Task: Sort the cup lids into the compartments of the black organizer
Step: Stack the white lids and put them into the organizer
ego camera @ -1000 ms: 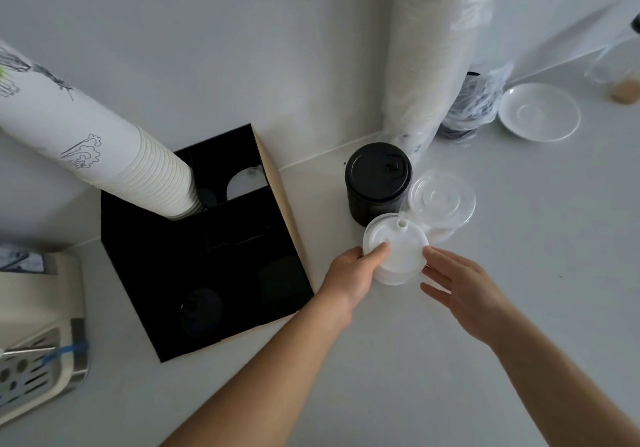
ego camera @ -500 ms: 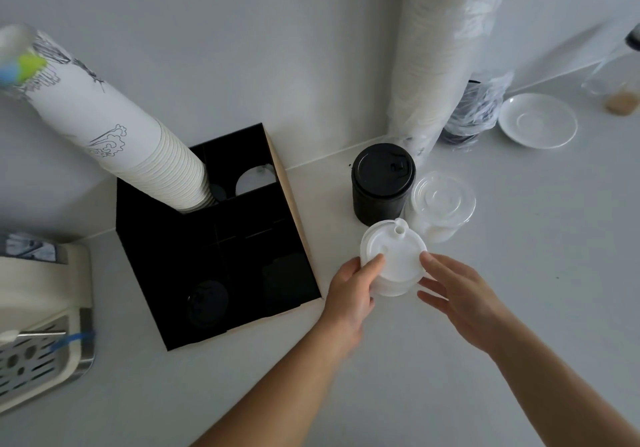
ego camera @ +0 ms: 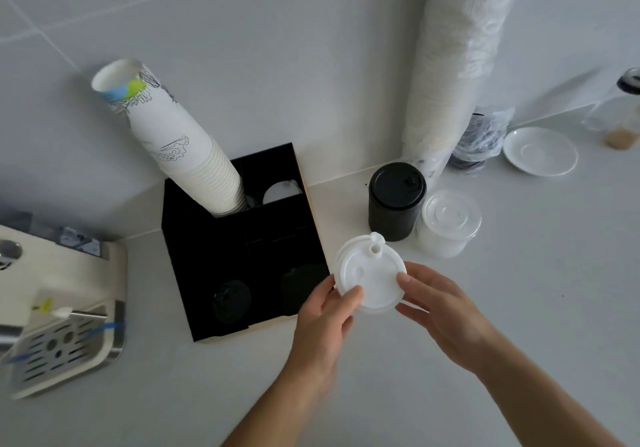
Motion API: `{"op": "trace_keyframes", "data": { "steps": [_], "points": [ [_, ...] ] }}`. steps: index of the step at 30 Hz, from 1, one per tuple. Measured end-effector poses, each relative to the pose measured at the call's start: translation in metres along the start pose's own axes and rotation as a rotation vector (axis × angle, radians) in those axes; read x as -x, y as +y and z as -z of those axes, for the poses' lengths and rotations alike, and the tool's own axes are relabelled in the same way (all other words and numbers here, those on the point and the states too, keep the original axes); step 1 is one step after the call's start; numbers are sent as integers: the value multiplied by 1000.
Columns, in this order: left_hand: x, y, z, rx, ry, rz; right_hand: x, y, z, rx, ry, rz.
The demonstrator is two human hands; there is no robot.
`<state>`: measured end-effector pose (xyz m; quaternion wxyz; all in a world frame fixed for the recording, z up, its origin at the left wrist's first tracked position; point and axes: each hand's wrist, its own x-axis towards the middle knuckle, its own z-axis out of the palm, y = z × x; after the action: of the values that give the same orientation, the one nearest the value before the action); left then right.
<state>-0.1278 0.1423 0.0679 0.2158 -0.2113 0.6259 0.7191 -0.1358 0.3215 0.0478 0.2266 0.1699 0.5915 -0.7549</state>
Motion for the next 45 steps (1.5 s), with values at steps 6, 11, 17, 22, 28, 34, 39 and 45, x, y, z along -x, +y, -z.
{"op": "trace_keyframes", "data": {
  "steps": [6,11,17,22,28,34,39,45],
  "points": [
    [5,29,22,5,68,-74,-12,-30,-31,83,-97,71],
    [-3,64,40,119,44,-133,-36,-67,-57,154,-107,110],
    [-25,112,62,198,101,-134,-71,-116,-87,300,-179,130],
    [-54,147,70,175,171,-20,-113,-155,-108,410,-203,140],
    [-97,163,68,269,238,-25,-165,-180,-126,493,-195,103],
    [-114,159,61,286,292,18,-188,-180,-129,500,-202,76],
    [-123,156,59,371,365,12,-195,-179,-129,653,-191,113],
    [-127,153,53,416,401,-56,-196,-175,-131,713,-184,142]
  ]
}}
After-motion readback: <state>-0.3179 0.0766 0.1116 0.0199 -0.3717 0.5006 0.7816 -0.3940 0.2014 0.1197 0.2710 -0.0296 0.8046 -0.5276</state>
